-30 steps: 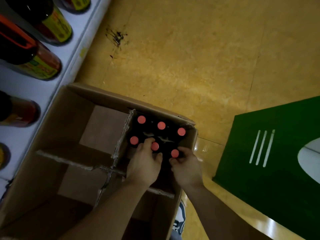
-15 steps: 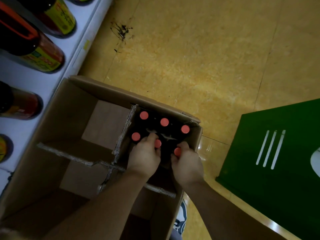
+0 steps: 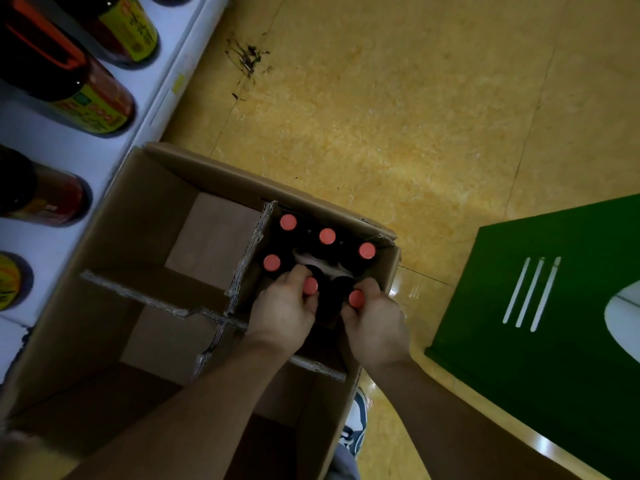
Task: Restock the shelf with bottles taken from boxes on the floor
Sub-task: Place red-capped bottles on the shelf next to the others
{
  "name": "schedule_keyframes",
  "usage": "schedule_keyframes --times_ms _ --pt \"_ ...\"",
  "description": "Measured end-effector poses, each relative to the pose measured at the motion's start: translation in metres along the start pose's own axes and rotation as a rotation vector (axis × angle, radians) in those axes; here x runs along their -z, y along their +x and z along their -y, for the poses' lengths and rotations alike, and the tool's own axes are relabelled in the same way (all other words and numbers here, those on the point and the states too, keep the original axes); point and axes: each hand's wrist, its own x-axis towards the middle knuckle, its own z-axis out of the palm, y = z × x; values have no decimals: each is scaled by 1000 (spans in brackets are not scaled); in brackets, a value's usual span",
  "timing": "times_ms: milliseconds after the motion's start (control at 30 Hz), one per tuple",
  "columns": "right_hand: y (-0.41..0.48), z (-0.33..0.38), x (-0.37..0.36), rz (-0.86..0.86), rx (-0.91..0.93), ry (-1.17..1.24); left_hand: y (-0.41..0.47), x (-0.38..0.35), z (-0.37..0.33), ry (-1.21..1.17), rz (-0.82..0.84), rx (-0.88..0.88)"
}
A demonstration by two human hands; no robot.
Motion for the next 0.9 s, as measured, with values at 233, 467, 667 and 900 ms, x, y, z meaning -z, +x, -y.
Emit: schedule_keyframes --times_ms 233,467,667,900 --pt "-19 13 23 3 39 -24 -20 22 -8 -8 3 -20" --pt "-40 37 54 -12 73 -77 -39 52 -24 -8 -32 -61" --pt "-66 58 88 -15 97 -65 -60 85 -44 3 -60 -87" --pt "-103 85 135 -36 128 -52 -97 133 -76 -33 -102 -97"
